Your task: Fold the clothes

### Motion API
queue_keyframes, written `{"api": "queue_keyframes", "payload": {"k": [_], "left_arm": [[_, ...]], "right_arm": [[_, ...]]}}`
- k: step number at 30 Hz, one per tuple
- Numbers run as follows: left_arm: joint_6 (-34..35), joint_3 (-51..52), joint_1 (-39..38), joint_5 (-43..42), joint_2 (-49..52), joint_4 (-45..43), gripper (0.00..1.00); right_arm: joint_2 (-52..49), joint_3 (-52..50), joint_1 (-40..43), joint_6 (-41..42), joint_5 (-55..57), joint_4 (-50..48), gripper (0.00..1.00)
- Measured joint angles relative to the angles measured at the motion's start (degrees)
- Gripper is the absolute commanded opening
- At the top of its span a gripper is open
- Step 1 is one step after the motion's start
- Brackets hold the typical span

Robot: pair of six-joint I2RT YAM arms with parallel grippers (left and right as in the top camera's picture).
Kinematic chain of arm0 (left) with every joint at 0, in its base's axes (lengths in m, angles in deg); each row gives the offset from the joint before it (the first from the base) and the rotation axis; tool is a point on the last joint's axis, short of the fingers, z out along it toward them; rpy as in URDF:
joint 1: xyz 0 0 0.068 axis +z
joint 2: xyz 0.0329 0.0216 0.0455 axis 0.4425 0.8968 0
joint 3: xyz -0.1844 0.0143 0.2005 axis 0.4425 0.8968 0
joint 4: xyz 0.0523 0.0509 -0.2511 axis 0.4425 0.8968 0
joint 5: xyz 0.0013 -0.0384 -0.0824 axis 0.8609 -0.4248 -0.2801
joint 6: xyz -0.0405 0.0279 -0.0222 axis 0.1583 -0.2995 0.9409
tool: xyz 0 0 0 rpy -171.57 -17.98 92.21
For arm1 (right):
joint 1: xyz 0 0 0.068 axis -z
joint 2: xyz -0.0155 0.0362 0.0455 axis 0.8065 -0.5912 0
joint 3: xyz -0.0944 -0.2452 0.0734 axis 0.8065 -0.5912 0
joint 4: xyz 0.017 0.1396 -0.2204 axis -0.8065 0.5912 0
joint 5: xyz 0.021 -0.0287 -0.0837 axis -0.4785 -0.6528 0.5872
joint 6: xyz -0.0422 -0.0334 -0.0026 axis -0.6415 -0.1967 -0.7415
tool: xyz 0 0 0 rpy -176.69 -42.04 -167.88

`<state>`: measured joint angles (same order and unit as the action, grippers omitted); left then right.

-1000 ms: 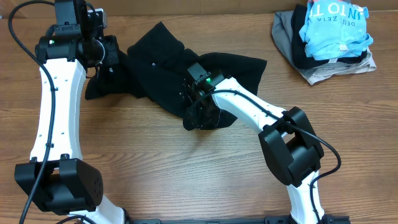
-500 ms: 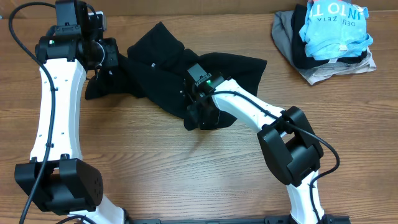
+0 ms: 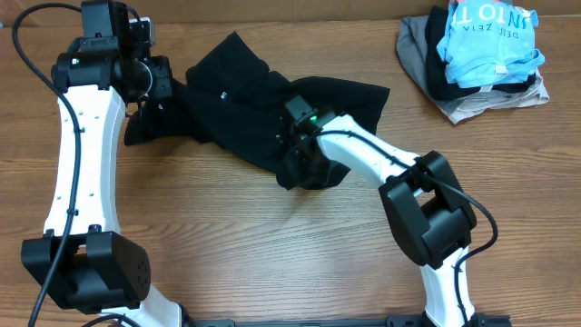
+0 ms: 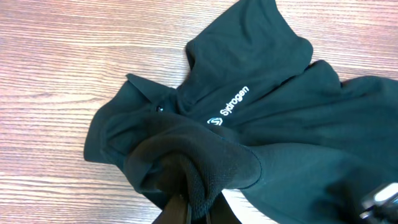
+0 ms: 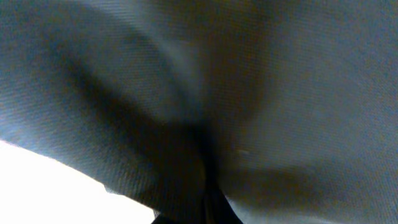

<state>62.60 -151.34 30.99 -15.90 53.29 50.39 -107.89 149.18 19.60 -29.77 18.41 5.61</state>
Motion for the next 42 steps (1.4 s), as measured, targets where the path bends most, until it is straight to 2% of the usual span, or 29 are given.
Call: {"api": "queue_keyframes", "payload": {"k": [4, 7, 14, 17, 21, 25, 34, 42], "left_arm": [[-0.20, -0.42, 0.28, 0.22, -0.87, 2.05, 0.04], [-0.24, -2.51, 0.68, 0.96, -2.36, 4.66, 0.04], [-1.11, -10.36, 0.94, 3.45, -11.30, 7.96, 0.04], [-1.27, -13.25, 0.79, 3.48, -15.63, 7.91, 0.04], [-1.33, -15.93, 0.13, 4.31, -20.39, 7.74, 0.04], [-1.49, -17.64, 0.11, 7.63, -23.56, 7.17, 0.04], [-1.51, -18.58, 0.11, 12.33, -30.01, 9.84, 0.04], [-1.40, -18.88, 0.11, 17.88, -37.22, 16.63, 0.04]], "right_arm": [[0.02, 2.05, 4.13, 1.01, -0.04, 7.98, 0.04], [0.46, 8.24, 8.63, 1.42, -0.13, 17.66, 0.04], [5.20, 35.65, 21.09, 1.55, -1.20, 37.70, 0.04], [8.17, 47.36, 26.12, 1.49, -2.95, 39.15, 0.04], [13.14, 56.76, 30.38, 1.36, -6.34, 39.78, 0.04], [17.62, 60.06, 31.54, 0.85, -8.57, 39.95, 0.04], [29.53, 59.74, 31.54, -0.13, -9.42, 40.22, 0.04], [46.18, 50.56, 31.54, -0.37, -10.05, 40.39, 0.04]]}}
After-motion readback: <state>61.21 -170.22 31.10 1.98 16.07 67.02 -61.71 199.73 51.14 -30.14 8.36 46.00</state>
